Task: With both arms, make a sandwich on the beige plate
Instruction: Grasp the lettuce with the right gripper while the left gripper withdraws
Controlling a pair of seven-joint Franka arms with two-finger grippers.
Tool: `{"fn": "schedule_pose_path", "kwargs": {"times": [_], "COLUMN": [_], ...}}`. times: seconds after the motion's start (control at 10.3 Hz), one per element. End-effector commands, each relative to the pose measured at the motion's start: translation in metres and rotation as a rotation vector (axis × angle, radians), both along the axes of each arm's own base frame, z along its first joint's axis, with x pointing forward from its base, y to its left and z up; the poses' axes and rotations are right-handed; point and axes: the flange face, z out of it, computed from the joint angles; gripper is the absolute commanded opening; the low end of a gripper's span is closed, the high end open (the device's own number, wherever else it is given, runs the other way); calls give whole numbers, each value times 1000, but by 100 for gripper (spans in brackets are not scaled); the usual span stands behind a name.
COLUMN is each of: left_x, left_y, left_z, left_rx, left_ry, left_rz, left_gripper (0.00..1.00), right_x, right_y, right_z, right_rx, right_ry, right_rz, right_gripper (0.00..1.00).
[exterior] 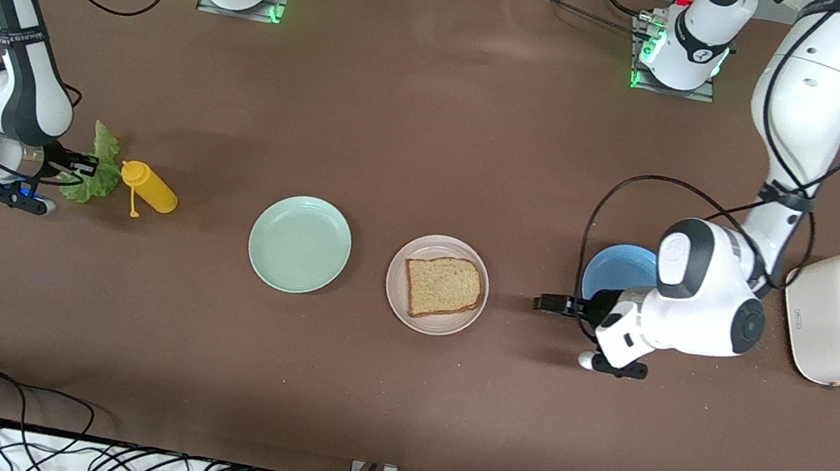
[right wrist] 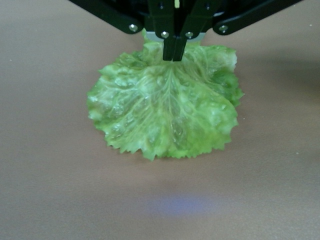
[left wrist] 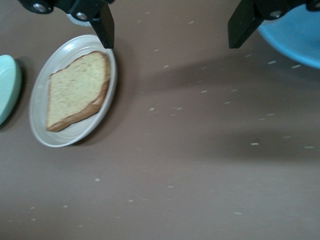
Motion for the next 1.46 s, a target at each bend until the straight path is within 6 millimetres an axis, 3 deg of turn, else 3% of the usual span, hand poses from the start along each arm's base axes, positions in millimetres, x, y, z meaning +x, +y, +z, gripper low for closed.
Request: {"fn": "schedule_pose_path", "kwargs": {"times": [0.0, 0.29, 0.49, 0.68, 0.88, 1.17, 1.36], "left_x": [-5, -12, -18, -25, -35, -65, -85], "left_y": [49, 91, 96, 107, 125, 167, 180], "left_z": [34, 71, 89, 105, 135, 196, 209], "left_rx": [110, 292, 372, 462, 518, 541, 553], "left_ry": [31, 65, 80, 95, 106, 57, 51], "left_rz": [-30, -40, -38, -72, -66, 14, 42], "left_gripper": [100, 100, 100, 100, 100, 100, 100], "right_x": [10, 45, 65, 82, 96, 104, 104], "right_y": [-7, -1, 19, 54, 94, 164, 231], "right_z": [33, 119, 162, 203, 245, 278, 286], "right_rx": [-25, -50, -46, -23, 7, 71, 119], "right_ry": [-32, -51, -77, -113, -174, -255, -300], "right_rz": [26, 44, 70, 109, 165, 263, 322], "right_gripper": [0, 0, 0, 0, 0, 0, 0]}}
